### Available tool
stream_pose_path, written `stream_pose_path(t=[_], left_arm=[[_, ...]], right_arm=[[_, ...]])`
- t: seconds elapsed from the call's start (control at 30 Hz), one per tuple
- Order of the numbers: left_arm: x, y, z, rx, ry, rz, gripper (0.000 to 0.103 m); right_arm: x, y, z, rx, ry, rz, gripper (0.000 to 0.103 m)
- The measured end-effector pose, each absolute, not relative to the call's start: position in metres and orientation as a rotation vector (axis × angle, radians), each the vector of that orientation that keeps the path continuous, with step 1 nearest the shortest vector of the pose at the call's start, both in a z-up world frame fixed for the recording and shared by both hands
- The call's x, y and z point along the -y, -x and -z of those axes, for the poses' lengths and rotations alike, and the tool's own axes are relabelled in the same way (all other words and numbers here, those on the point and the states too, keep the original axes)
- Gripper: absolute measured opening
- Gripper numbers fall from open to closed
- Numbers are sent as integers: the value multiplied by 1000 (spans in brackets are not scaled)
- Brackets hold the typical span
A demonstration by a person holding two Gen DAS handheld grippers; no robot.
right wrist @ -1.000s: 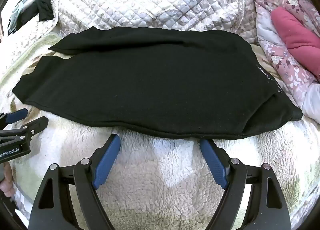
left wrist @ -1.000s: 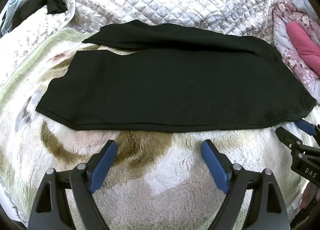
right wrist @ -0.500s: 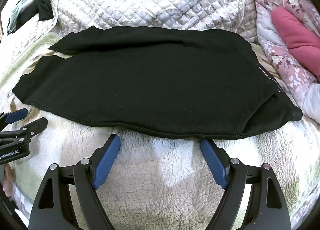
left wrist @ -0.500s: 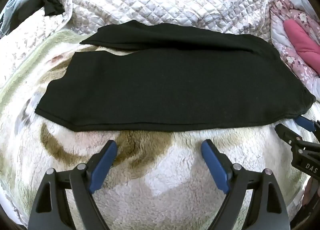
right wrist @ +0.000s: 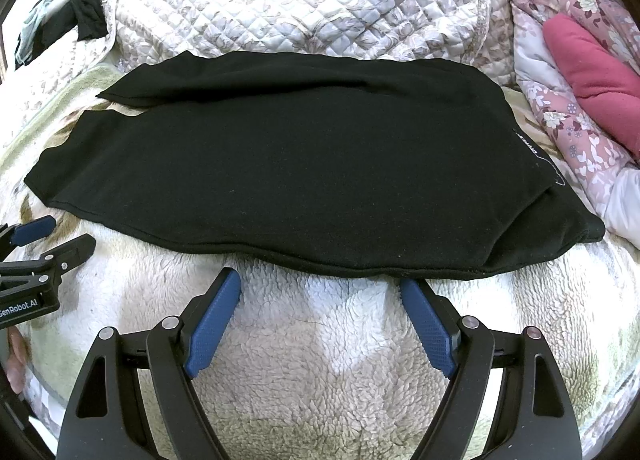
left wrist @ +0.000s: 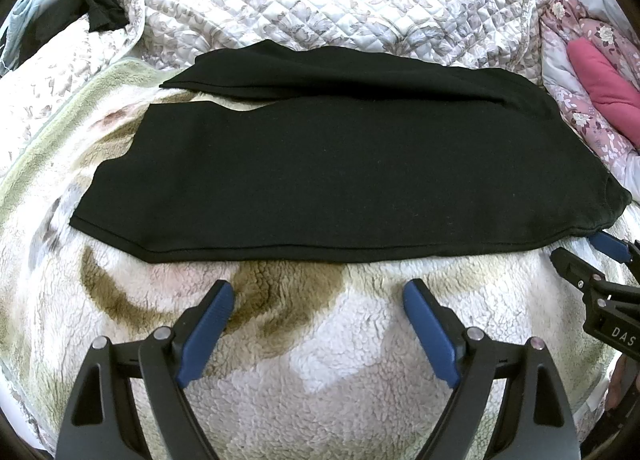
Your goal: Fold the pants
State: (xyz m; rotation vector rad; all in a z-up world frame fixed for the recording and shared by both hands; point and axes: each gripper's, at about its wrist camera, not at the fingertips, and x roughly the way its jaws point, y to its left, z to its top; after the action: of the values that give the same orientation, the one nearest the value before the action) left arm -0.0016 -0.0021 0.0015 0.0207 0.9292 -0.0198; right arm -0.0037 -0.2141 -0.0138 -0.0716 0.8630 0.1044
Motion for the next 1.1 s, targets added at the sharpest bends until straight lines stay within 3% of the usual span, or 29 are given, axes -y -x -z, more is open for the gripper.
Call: stream_pose_path(t=[1.1], left_arm=[[5, 2, 1, -932, -19, 22, 89]], right_arm=[[213, 4, 14, -863, 74, -103, 82]])
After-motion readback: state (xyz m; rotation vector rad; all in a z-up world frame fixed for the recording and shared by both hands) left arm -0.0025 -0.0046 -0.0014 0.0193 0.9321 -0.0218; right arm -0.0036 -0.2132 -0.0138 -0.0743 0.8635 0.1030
